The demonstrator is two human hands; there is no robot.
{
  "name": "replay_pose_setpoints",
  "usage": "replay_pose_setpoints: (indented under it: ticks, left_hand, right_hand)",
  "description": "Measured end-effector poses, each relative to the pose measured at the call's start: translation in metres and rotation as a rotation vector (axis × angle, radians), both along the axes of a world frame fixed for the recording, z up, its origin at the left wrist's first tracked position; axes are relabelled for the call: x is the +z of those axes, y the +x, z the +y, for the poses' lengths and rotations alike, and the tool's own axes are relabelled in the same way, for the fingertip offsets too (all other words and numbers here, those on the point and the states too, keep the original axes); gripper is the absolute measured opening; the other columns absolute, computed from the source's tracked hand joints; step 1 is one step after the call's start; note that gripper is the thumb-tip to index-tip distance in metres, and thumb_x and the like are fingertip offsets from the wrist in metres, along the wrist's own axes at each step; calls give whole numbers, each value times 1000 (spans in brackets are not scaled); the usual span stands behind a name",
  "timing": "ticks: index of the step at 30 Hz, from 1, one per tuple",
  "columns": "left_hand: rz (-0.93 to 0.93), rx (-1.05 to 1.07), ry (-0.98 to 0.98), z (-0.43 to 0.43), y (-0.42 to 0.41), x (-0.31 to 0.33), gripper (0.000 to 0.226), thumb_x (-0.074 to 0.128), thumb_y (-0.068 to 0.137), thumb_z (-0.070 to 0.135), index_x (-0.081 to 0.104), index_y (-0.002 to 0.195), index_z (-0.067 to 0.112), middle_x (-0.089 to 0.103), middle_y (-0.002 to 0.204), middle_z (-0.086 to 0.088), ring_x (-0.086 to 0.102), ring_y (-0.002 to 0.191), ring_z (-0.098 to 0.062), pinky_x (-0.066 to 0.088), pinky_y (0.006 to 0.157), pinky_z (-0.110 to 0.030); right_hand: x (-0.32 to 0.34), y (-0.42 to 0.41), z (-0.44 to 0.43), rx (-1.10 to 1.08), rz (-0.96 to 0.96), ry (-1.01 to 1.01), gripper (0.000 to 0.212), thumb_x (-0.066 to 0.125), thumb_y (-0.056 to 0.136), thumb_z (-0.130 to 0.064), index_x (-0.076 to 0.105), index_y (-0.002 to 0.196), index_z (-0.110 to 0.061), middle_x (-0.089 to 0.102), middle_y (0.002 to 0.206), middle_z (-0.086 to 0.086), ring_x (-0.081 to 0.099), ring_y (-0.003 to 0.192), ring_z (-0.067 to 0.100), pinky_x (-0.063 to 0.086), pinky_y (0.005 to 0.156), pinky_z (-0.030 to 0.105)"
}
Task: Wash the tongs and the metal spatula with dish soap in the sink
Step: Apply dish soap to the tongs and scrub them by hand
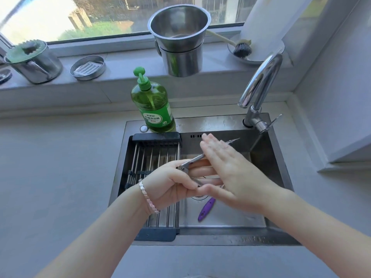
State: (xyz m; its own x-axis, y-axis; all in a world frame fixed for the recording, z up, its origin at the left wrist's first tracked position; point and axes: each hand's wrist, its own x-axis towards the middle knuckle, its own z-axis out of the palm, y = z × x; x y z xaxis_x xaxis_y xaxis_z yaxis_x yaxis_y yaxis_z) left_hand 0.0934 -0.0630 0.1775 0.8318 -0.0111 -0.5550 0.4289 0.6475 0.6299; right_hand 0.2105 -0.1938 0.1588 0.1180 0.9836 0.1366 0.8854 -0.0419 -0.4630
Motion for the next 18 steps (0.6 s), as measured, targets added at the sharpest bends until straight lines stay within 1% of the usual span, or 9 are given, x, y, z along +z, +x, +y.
replay_pose_setpoints:
  ticks: [2,3,7,9,11,12,14,15,18]
  left_hand:
    - [-13,-18,-52,1,-1,2,54,35,64,-20,57,110,-3,70,97,-20,70,87,-30,60,71,-34]
    - [-4,-27,-39,1,-2,2,51,36,64,-20,58,106,-2,71,90,-17,71,82,-27,60,69,-34]
    - [-25,-1,-46,1,-3,1,62,36,63,-20,60,114,4,65,114,-21,68,96,-32,60,76,-38]
    - [19,12,63,-2,-1,-1,61,38,61,-19,63,110,5,64,114,-22,66,99,-32,58,79,-43]
    - [68,-22,482,-5,-1,-3,46,47,58,-13,64,99,-1,64,103,-24,63,94,-27,55,86,-49]
    - [55,-62,759,-6,-1,-4,38,50,59,-8,63,94,-5,65,94,-21,61,87,-18,54,88,-45]
    - [-79,-135,1217,-9,-2,-6,29,44,67,-5,65,87,-3,61,83,-5,54,77,-2,50,83,-20]
    - [-160,-136,1403,-10,-3,-7,32,38,68,-3,66,83,-2,59,85,-4,53,79,-4,46,78,-15]
    - [-367,-140,1775,-9,-5,-10,35,28,64,4,62,71,-4,61,84,-15,57,80,-26,43,73,-27]
  right_hand:
    - [3,-7,-2,82,-83,-9,93,16,87,-70,26,143,4,19,153,18,12,143,22,8,116,30]
    - [2,-10,-3,122,-104,-22,92,18,87,-69,26,143,4,18,153,17,11,143,22,8,116,30]
    - [6,0,-3,28,7,-72,94,10,85,-72,21,146,-1,15,155,13,3,143,11,-1,116,22]
    - [9,0,-4,41,5,-89,94,11,85,-73,21,146,-2,16,155,13,4,143,12,-1,117,23]
    - [8,-9,-5,129,-34,-92,90,18,87,-69,27,144,0,21,153,13,12,144,18,7,117,28]
    - [7,-10,-6,138,-38,-96,89,19,88,-68,29,143,0,24,153,13,16,143,20,9,116,29]
    - [4,-6,-6,54,-32,-94,93,11,86,-71,28,143,1,24,152,14,17,143,22,8,116,28]
    - [3,-5,-7,6,-22,-95,97,6,84,-73,23,145,0,20,154,14,13,144,20,5,115,28]
    - [-3,-20,-11,17,40,-65,100,11,83,-75,8,145,3,9,155,13,0,144,16,4,115,29]
